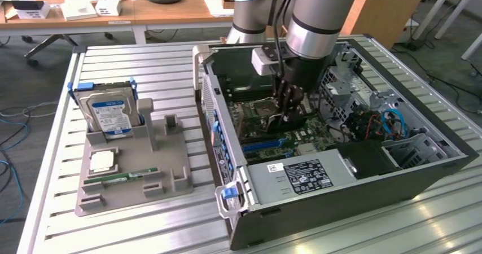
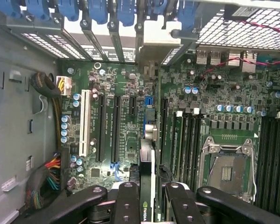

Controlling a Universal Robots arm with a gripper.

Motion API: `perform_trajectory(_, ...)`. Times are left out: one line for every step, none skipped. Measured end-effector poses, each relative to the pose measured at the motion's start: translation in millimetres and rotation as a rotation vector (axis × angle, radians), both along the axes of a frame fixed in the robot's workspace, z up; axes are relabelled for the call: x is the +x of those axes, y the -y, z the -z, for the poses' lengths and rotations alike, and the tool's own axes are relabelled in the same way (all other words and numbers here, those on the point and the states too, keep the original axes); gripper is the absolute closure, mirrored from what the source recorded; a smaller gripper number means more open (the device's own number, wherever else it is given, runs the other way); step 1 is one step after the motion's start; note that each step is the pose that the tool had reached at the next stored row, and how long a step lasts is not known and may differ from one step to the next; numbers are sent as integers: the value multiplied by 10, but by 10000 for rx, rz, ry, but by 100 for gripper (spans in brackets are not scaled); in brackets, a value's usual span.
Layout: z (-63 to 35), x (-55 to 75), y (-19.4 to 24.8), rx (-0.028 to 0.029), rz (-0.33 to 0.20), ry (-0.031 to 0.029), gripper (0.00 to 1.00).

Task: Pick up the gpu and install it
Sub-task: 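Insert the gpu into the slot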

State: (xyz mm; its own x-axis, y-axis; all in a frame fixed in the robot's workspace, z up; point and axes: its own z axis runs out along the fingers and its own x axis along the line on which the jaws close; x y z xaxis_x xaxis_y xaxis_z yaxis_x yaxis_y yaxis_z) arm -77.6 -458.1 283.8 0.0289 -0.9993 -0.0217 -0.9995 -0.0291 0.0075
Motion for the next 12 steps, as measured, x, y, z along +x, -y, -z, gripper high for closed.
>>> perform_trajectory(0,-7,0,0,0,0,74)
perform_trajectory(0,-12,0,0,1,0,74)
perform_trajectory(0,-16,0,1,1,0,74)
perform_trajectory(0,-16,0,0,0,0,74)
perform_trajectory(0,-16,0,0,-1,0,74)
perform_trajectory(0,-16,0,0,-1,0,74)
perform_trajectory(0,-16,0,-1,-1,0,74)
perform_trajectory(0,-17,0,0,0,0,74)
perform_trajectory(0,-22,0,0,3,0,74)
perform_trajectory(0,-27,0,0,4,0,74)
perform_trajectory(0,-31,0,0,1,0,74)
perform_trajectory(0,-34,0,0,0,0,74)
